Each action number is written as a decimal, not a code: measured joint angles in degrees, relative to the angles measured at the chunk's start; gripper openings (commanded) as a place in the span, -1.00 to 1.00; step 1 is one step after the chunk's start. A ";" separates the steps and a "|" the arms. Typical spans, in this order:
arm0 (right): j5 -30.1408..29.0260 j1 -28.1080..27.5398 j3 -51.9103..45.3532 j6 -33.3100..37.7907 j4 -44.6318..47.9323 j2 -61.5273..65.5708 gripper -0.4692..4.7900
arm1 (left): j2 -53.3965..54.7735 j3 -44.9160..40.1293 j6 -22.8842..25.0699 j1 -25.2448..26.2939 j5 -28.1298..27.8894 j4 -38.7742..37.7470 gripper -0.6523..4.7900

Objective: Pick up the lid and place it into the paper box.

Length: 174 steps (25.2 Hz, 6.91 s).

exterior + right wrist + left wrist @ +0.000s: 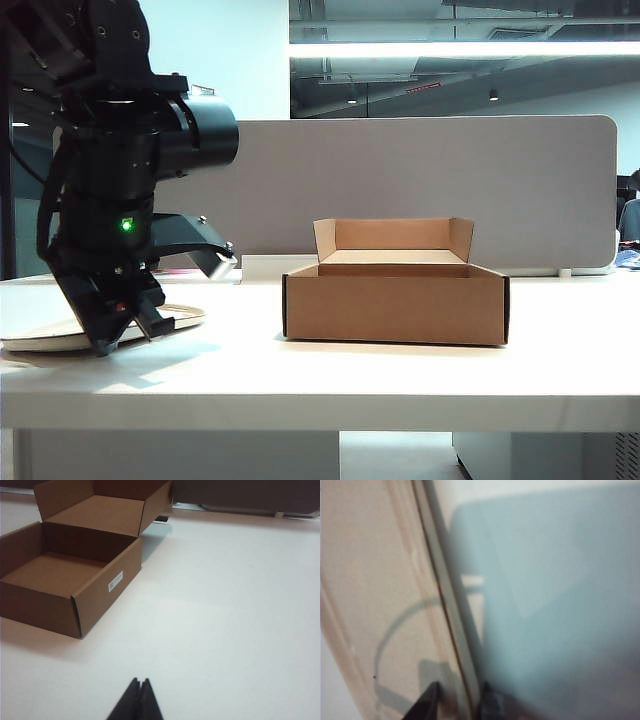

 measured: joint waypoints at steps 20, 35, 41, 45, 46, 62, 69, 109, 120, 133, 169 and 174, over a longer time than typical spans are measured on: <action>-0.02 -0.02 0.00 0.00 0.00 0.00 -0.83 | -2.34 1.90 0.98 0.20 -0.55 -8.33 -0.78; -0.02 -0.02 0.00 0.00 -0.04 0.00 -0.82 | -7.37 14.05 2.32 -0.26 -0.90 -11.39 -0.78; -0.02 0.00 0.00 0.02 -0.04 0.00 -0.82 | -7.39 19.52 6.47 -5.09 0.22 -9.35 -0.78; -0.02 0.00 0.00 0.02 -0.04 0.00 -0.82 | -7.37 19.96 14.34 -9.29 7.21 -3.02 -0.78; -0.02 0.00 0.00 0.00 -0.04 0.00 -0.82 | -7.21 19.96 15.87 -9.75 8.57 -1.36 -0.78; -0.02 0.02 0.00 0.02 -0.07 0.00 -0.83 | 4.44 19.93 25.44 -11.39 15.06 13.44 -0.78; -0.02 0.00 0.00 0.02 -0.07 0.00 -0.83 | 5.51 19.96 26.99 -12.94 13.81 13.99 -0.78; -0.07 0.00 0.00 1.16 0.13 0.00 -0.83 | -0.09 20.24 19.58 -12.26 15.69 17.44 -0.45; -0.09 0.00 0.00 1.14 0.13 0.00 -0.83 | 4.02 20.24 8.81 -9.49 27.04 19.71 -0.57; -0.09 0.00 0.00 1.14 0.15 0.00 -0.83 | 9.22 20.39 8.61 -7.54 29.16 17.25 -0.64; 7.98 -0.04 0.00 0.90 0.11 0.00 -0.83 | -11.37 22.88 -0.04 -3.61 26.12 14.32 -0.68; 8.57 -0.02 0.00 0.87 2.38 0.00 -0.83 | -17.16 22.77 -0.33 -2.58 26.27 9.07 -0.69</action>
